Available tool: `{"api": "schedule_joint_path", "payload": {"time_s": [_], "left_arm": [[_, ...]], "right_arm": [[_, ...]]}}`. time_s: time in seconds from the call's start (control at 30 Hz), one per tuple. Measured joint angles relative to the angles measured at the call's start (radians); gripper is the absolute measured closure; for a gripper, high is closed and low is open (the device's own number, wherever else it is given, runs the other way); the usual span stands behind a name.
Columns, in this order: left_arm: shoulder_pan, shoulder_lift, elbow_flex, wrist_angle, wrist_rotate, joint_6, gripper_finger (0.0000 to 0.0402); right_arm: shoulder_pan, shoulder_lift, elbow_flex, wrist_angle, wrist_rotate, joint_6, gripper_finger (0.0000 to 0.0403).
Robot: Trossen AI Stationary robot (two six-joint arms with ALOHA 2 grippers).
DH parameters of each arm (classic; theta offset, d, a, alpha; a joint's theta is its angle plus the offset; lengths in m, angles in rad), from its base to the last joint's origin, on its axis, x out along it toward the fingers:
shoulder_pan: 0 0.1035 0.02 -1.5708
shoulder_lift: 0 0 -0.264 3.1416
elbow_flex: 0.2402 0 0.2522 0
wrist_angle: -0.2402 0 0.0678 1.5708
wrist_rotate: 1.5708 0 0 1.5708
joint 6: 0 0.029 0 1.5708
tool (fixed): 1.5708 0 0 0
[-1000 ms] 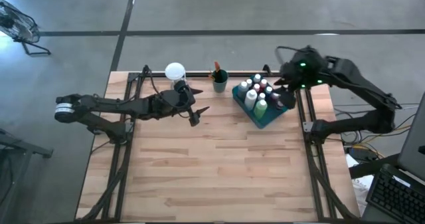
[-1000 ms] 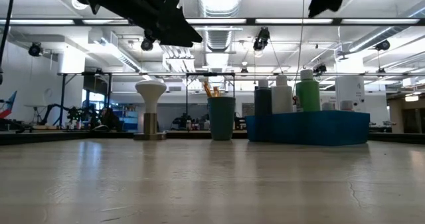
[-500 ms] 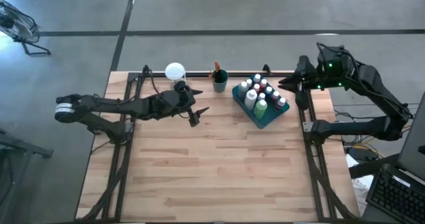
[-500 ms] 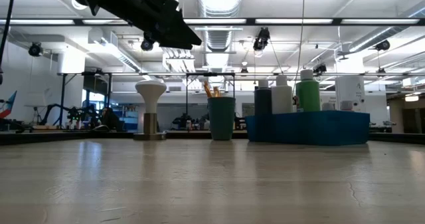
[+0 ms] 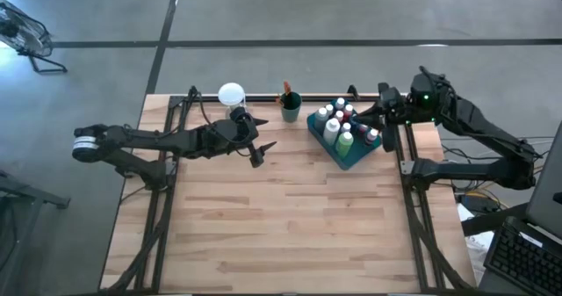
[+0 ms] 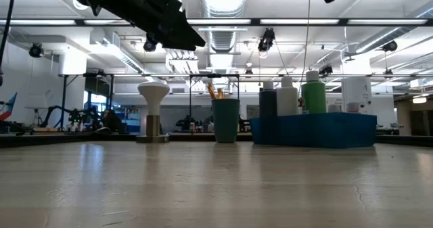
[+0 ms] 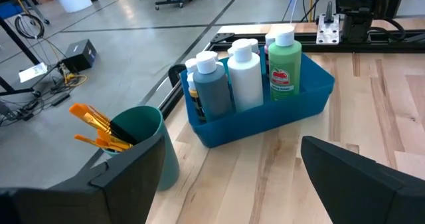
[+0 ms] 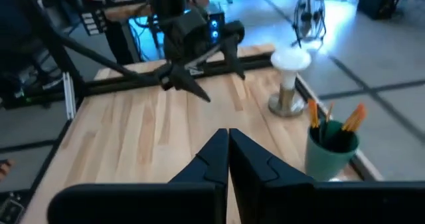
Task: Pick & Place Paint Supplies
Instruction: Return to Home Position
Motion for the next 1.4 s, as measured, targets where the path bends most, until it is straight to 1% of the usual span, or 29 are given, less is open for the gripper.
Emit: {"api": "schedule_joint_path", "payload": {"time_s": [0.2,0.37,0.43,0.47,0.53,0.6,0.73,0.83,0.93,1.03,1.17,1.3,1.4], "left_arm": [[0.000,0.000,0.000,0.000,0.000,0.000,0.0046],[0.000,0.000,0.000,0.000,0.000,0.000,0.0046],[0.000,0.000,0.000,0.000,0.000,0.000,0.0046],[0.000,0.000,0.000,0.000,0.000,0.000,0.0046],[0.000,0.000,0.000,0.000,0.000,0.000,0.0046],[0.000,0.000,0.000,-0.001,0.000,0.000,0.0046],[0.000,0.000,0.000,-0.002,0.000,0.000,0.0046],[0.000,0.000,0.000,-0.004,0.000,0.000,0.0046],[0.000,0.000,0.000,-0.005,0.000,0.000,0.0046],[0.000,0.000,0.000,-0.005,0.000,0.000,0.0046],[0.000,0.000,0.000,-0.005,0.001,0.000,0.0046],[0.000,0.000,0.000,-0.015,0.003,0.000,0.0046],[0.000,0.000,0.000,-0.015,0.003,0.000,0.0046]], "right_arm": [[-0.001,0.000,-0.060,0.037,0.003,0.032,0.0381],[-0.001,0.017,-0.072,0.049,0.003,0.057,0.0369],[0.000,-0.003,-0.101,0.072,0.003,0.069,0.0365],[0.009,-0.029,-0.140,0.114,0.002,0.059,0.0362],[0.050,-0.114,-0.263,0.242,-0.009,0.024,0.0357],[0.088,-0.228,-0.406,0.362,-0.005,-0.008,0.0352],[0.120,-0.458,-0.642,0.499,0.021,-0.099,0.0343],[0.119,-0.616,-0.771,0.541,0.057,-0.108,0.0338],[0.119,-0.746,-0.877,0.579,0.077,-0.106,0.0333],[0.120,-0.862,-0.964,0.591,0.073,-0.132,0.0327],[0.119,-0.856,-1.051,0.657,0.081,-0.116,0.0320],[0.119,-0.819,-1.125,0.801,0.079,-0.127,0.0311],[0.119,-0.798,-1.131,0.806,0.074,-0.111,0.0305]]}}
